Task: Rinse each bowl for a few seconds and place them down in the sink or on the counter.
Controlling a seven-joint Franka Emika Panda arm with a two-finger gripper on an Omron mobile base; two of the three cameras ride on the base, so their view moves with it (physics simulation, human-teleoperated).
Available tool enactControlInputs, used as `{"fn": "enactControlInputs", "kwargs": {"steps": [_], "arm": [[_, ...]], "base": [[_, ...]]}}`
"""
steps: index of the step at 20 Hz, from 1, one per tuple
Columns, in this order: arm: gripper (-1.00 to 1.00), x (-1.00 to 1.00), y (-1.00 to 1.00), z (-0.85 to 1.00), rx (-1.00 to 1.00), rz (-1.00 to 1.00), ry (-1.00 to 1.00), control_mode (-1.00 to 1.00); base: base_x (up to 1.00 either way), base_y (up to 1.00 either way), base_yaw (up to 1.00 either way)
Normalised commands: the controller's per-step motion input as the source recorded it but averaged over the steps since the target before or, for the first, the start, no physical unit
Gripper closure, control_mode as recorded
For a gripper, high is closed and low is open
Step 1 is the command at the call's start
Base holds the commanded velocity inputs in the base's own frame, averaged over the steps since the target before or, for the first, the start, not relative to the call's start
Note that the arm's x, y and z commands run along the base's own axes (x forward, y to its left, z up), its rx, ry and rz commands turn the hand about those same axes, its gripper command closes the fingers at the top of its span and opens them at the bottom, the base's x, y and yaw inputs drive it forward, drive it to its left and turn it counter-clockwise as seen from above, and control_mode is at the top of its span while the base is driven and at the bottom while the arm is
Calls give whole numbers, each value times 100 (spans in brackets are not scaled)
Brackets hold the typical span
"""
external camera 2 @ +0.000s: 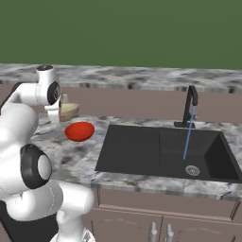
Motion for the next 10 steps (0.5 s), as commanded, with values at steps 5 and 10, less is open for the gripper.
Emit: {"fn": "enactControlInputs", "kwargs": {"steps": [5, 10], "arm": [[100, -6, -42, 12, -2, -31, 0, -100], [100, -13, -50, 11, -1, -28, 0, -100]], "base": [[0, 0, 0], [0, 0, 0]]}}
